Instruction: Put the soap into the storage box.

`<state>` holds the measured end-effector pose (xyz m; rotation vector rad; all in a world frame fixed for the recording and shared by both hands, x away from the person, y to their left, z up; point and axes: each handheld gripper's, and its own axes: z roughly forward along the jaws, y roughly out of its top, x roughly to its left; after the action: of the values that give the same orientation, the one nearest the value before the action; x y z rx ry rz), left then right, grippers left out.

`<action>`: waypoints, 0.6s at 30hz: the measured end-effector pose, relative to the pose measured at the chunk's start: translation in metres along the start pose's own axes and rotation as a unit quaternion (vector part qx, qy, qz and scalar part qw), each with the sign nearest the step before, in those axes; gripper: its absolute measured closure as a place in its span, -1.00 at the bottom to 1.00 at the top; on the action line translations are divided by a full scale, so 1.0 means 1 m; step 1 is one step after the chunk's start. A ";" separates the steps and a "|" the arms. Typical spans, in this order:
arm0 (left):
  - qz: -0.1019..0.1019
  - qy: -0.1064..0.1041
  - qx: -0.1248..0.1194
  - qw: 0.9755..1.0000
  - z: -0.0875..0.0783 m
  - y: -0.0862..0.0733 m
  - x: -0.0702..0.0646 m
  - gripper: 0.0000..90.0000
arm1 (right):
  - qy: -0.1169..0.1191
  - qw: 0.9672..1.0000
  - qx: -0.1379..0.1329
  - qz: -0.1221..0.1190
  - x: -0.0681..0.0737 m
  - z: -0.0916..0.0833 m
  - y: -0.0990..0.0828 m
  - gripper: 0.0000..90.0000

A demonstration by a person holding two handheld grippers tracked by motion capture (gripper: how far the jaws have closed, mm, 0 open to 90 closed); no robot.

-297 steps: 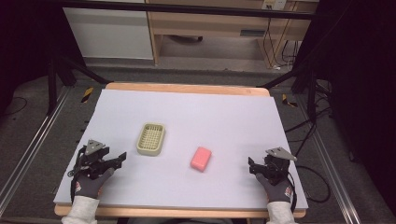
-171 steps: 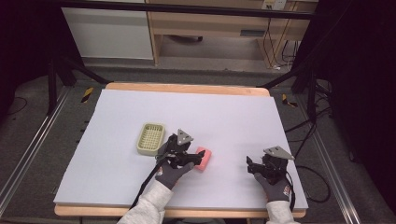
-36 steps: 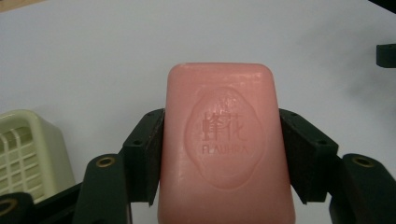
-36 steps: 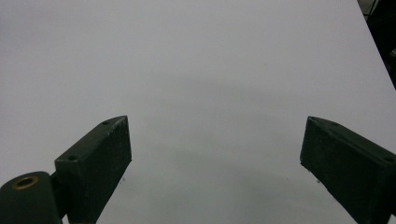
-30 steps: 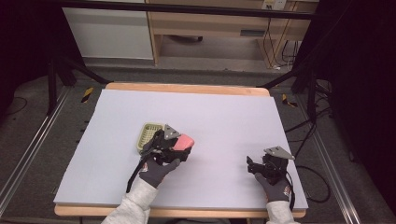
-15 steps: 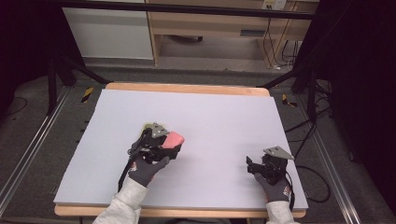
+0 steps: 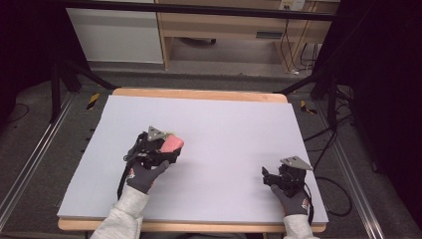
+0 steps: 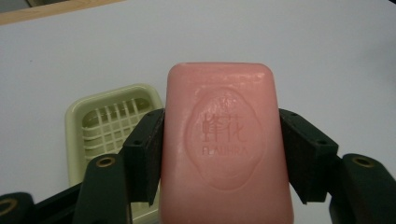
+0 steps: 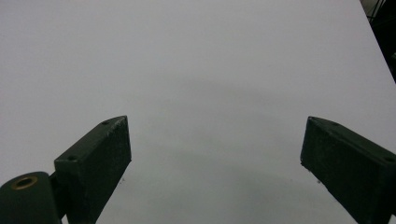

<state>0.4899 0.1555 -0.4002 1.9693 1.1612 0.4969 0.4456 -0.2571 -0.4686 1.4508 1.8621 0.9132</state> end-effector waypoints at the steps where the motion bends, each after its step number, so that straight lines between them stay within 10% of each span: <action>1: -0.001 0.001 0.001 1.000 0.000 0.000 0.002 -0.18 | 0.000 1.000 0.000 0.000 0.000 0.000 0.000 -0.80; 18: -0.016 0.028 0.001 0.999 0.008 0.004 0.020 -0.18 | 0.002 1.000 -0.001 0.000 0.001 0.000 0.000 -0.80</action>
<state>0.5079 0.1682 -0.4031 1.9476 1.2262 0.5381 0.4461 -0.2564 -0.4686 1.4494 1.8626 0.9183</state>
